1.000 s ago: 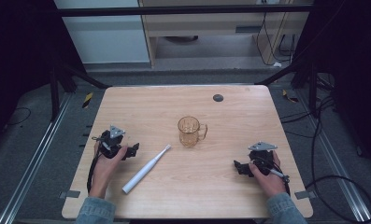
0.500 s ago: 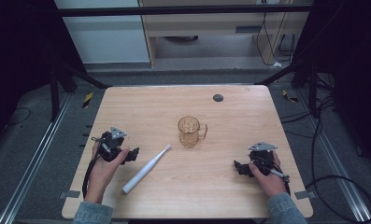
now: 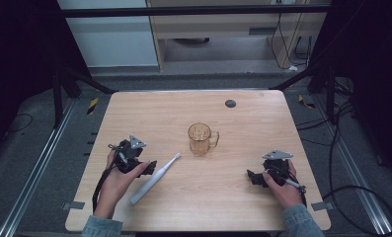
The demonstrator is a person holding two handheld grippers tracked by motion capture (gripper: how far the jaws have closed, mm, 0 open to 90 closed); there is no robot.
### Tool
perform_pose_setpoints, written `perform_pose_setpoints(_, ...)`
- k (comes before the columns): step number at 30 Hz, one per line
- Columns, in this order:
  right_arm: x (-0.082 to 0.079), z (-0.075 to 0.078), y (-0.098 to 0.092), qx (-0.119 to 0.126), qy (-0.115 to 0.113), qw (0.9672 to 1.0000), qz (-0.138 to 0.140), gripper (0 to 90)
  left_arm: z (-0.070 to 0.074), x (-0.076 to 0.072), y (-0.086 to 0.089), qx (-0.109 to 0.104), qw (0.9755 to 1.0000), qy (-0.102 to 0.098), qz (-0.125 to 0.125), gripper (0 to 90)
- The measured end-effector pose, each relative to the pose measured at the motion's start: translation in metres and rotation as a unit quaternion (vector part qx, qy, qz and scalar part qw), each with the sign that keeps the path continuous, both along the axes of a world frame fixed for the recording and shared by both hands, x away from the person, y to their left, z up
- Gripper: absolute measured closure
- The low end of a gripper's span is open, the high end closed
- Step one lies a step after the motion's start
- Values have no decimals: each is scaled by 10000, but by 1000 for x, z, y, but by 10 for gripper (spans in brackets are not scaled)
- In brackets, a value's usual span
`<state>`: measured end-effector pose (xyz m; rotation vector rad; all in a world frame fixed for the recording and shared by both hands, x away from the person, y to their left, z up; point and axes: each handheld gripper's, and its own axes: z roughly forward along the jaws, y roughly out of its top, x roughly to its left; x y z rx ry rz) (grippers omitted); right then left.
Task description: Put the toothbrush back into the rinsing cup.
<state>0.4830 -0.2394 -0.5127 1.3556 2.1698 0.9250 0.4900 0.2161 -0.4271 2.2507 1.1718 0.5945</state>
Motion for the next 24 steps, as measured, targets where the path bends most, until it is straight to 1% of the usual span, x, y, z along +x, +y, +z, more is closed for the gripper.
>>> perform_pose_setpoints(1, 0, 0, 0, -33, -30, 10000, 19, 4, 0, -1, -2, -5, 10000, 19, -17, 76)
perform_pose_setpoints(8, 0, 0, 0, -27, -27, 10000, 15, 3, -1, 0, -11, 144, 9998, 80, -151, 72)
perform_pose_setpoints(9, 0, 0, 0, -33, -30, 10000, 17, 3, -1, 1, -13, 138, 9997, 102, -178, 72)
perform_pose_setpoints(12, 0, 0, 0, -31, -29, 10000, 18, 3, 0, 0, -19, 226, 9993, 134, -272, 71)
perform_pose_setpoints(13, 0, 0, 0, -27, -28, 10000, 16, 3, 1, 0, -21, 299, 9989, 182, -317, 70)
perform_pose_setpoints(16, 0, 0, 0, -24, -27, 10000, 15, 3, 1, 0, -26, 512, 9972, 308, -456, 65)
perform_pose_setpoints(19, 0, 0, 0, -27, -27, 10000, 17, 4, -1, 0, -29, 605, 9951, 496, -605, 65)
perform_pose_setpoints(22, 0, 0, 0, -22, -26, 10000, 16, 3, -5, -1, -34, 816, 9917, 644, -763, 69)
perform_pose_setpoints(24, 0, 0, 0, -27, -29, 10000, 17, 3, -9, 0, -36, 911, 9899, 730, -802, 87)
